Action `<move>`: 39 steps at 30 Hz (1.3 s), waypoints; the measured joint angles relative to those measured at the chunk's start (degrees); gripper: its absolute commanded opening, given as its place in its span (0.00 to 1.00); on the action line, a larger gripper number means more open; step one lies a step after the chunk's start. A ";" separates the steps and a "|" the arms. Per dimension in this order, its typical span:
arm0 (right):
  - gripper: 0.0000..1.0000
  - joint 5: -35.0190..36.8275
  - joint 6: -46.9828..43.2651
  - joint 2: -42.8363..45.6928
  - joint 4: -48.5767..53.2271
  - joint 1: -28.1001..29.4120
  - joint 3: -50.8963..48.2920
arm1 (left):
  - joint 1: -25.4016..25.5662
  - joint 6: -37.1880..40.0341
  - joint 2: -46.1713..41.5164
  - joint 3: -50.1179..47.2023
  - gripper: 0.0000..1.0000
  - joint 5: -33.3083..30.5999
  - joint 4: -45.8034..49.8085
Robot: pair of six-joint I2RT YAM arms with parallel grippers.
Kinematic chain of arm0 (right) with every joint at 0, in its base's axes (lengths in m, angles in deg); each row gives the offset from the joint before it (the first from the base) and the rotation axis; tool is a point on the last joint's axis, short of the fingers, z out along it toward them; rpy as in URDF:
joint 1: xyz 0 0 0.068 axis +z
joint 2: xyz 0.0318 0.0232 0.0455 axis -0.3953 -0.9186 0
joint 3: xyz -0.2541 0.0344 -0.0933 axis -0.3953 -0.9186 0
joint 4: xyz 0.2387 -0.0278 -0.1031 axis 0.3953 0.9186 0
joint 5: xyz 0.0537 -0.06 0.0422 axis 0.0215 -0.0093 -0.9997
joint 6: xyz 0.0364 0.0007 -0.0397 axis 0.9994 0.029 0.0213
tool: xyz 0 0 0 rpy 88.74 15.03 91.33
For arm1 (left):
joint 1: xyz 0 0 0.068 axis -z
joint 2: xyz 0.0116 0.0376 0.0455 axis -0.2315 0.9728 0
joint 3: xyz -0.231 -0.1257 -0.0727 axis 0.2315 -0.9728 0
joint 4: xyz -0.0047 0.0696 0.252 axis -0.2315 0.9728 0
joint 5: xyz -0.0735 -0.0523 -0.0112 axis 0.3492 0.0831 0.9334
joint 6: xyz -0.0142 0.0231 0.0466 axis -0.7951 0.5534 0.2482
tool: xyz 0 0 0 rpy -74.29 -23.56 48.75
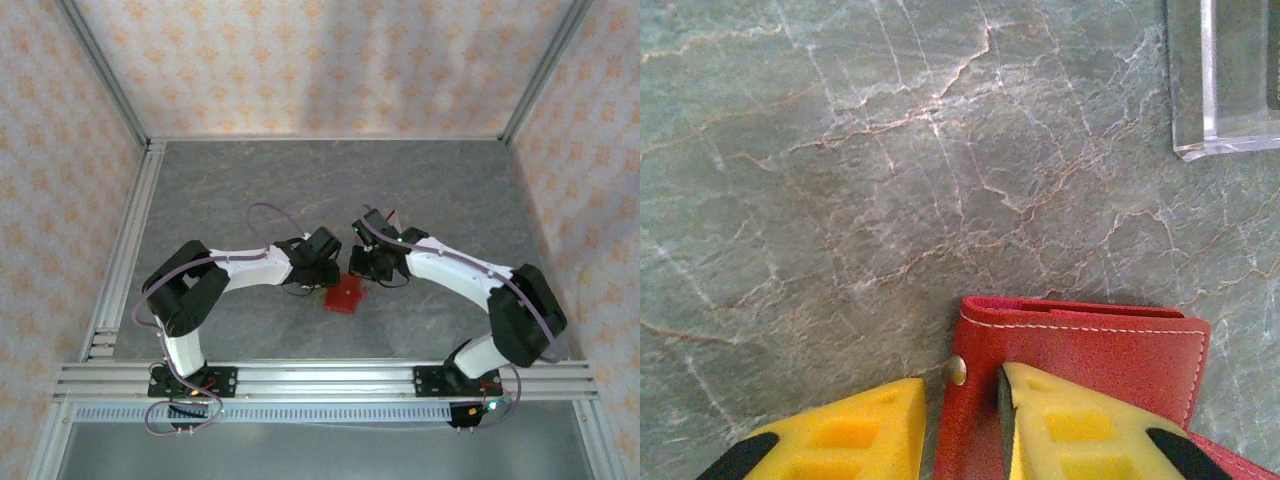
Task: Put the credit cards into the card holder
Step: Open the button on the card holder, then open the card holder at the center of the table.
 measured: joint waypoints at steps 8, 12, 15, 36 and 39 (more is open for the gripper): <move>0.21 -3.48 1.25 -4.90 -4.20 -0.11 -1.73 | 0.09 -0.02 -0.24 -0.33 0.26 -0.02 -0.15; 0.27 -3.39 1.55 -4.90 -4.20 -0.28 -4.33 | 0.09 -0.04 -0.24 -0.46 0.26 -0.02 -0.33; 0.28 -3.17 1.49 -4.90 -4.26 -0.28 -5.62 | 0.09 -0.26 -0.44 -0.83 0.26 -0.02 -0.79; 0.22 -5.95 0.63 -4.85 -7.30 -0.66 -6.67 | 0.09 -0.66 -0.98 -2.32 0.26 0.17 -2.73; 0.18 -5.99 0.46 -4.85 -7.04 -0.81 -6.62 | 0.09 -0.81 -1.01 -2.56 0.26 0.17 -3.06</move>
